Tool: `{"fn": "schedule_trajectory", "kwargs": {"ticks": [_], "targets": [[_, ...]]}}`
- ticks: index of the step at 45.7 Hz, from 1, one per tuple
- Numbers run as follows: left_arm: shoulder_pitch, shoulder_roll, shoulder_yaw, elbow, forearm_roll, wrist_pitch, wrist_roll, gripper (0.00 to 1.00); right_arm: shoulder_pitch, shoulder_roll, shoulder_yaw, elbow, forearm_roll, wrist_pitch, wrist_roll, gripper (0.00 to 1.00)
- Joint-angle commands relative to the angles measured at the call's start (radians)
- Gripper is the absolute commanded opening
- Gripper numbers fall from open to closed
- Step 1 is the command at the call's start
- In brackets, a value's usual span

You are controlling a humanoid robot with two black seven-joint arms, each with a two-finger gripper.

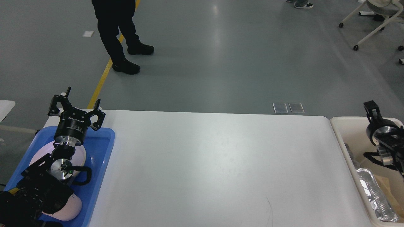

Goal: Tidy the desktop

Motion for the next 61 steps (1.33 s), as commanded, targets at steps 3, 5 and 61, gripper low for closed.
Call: {"fn": "schedule_trajectory", "kwargs": {"ticks": [3,5,61], "targets": [[0.000,0.001,0.000,0.000,0.000,0.000,0.000,0.96,0.059,0.110,0.239,0.009,-0.002,0.000,0.004,1.00],[0.000,0.001,0.000,0.000,0.000,0.000,0.000,0.96,0.065,0.136,0.304,0.012,-0.002,0.001,0.005,1.00],[0.000,0.001,0.000,0.000,0.000,0.001,0.000,0.96,0.038,0.434,0.614,0.181,-0.002,-0.005,0.395,1.00]]}}
